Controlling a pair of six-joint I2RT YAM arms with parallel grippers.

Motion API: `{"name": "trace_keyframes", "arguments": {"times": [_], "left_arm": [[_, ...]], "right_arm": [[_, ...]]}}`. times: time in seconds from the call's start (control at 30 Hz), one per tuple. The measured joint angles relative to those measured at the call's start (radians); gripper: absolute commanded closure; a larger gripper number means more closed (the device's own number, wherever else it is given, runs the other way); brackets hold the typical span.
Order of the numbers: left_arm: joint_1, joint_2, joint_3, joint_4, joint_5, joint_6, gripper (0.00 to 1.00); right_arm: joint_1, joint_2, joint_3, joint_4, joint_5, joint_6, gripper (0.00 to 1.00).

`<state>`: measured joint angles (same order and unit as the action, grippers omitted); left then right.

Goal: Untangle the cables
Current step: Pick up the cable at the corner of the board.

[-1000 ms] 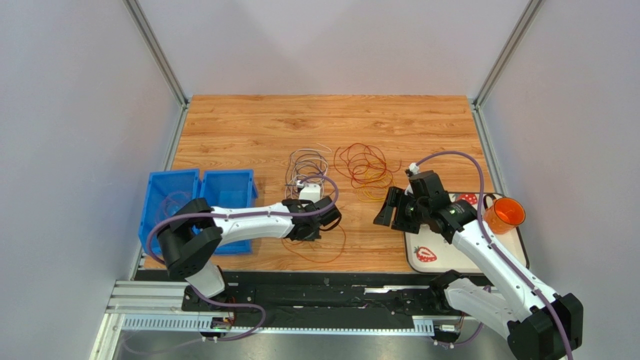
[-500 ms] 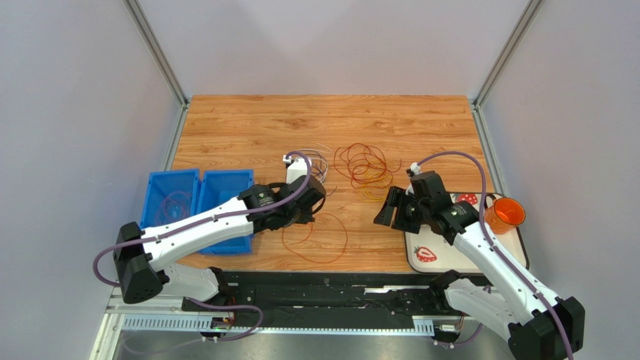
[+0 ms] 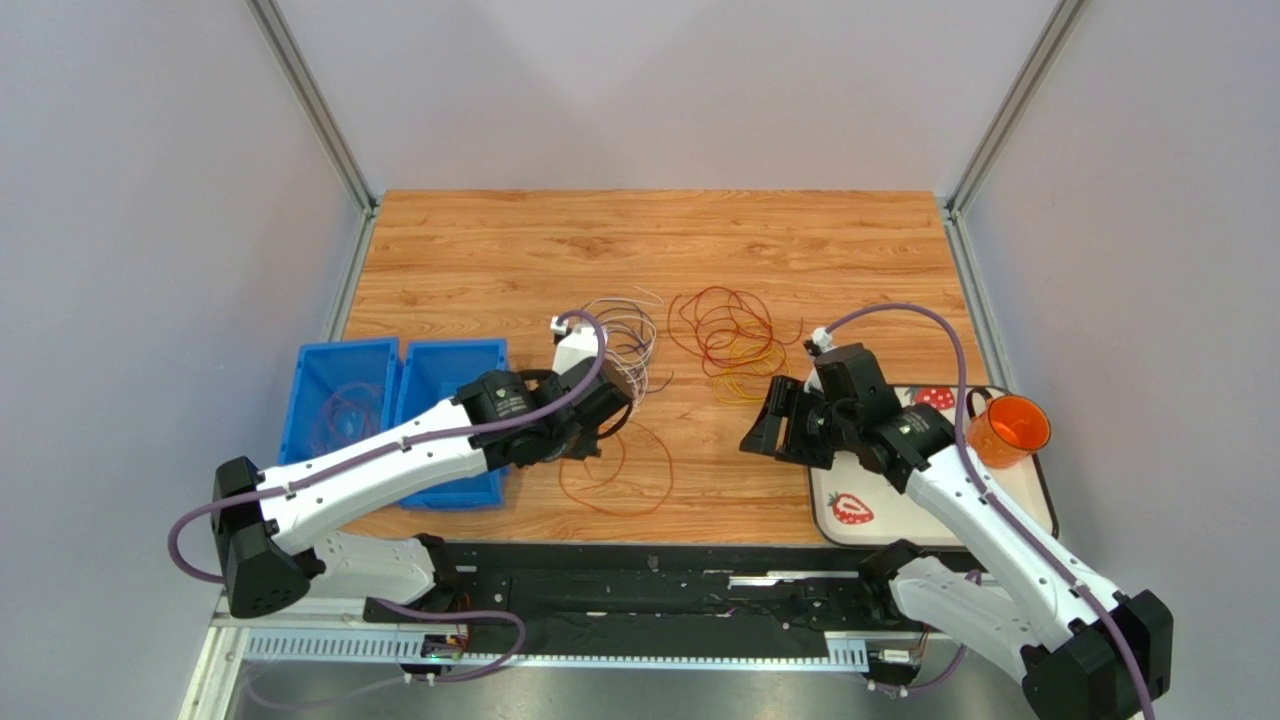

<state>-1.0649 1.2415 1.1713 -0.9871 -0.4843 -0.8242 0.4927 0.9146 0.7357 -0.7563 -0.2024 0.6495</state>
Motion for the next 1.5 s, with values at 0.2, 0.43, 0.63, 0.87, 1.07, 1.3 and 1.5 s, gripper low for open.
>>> {"name": "trace_keyframes", "arguments": {"times": [0.2, 0.43, 0.63, 0.87, 1.07, 1.3, 1.5], "left_arm": [[0.000, -0.028, -0.175, -0.008, 0.069, -0.053, 1.00], [0.000, 0.074, -0.244, 0.071, 0.126, -0.069, 0.79], [-0.001, 0.195, -0.222, 0.124, 0.200, -0.028, 0.42], [-0.002, 0.215, -0.194, 0.140, 0.214, 0.040, 0.42], [-0.002, 0.294, -0.168, 0.145, 0.202, 0.098, 0.43], [-0.002, 0.358, -0.162, 0.160, 0.169, 0.205, 0.43], [-0.002, 0.374, -0.165, 0.227, 0.160, 0.304, 0.47]], "right_arm": [[0.069, 0.022, -0.001, 0.028, 0.003, 0.022, 0.36], [0.181, 0.071, -0.001, 0.051, 0.034, 0.061, 0.36], [0.194, 0.069, -0.001, 0.049, 0.063, 0.074, 0.36], [0.194, 0.052, -0.001, 0.044, 0.082, 0.080, 0.36], [0.194, 0.052, 0.000, 0.043, 0.083, 0.080, 0.36], [0.194, 0.052, 0.000, 0.043, 0.090, 0.080, 0.36], [0.194, 0.055, 0.000, 0.043, 0.090, 0.080, 0.36]]}}
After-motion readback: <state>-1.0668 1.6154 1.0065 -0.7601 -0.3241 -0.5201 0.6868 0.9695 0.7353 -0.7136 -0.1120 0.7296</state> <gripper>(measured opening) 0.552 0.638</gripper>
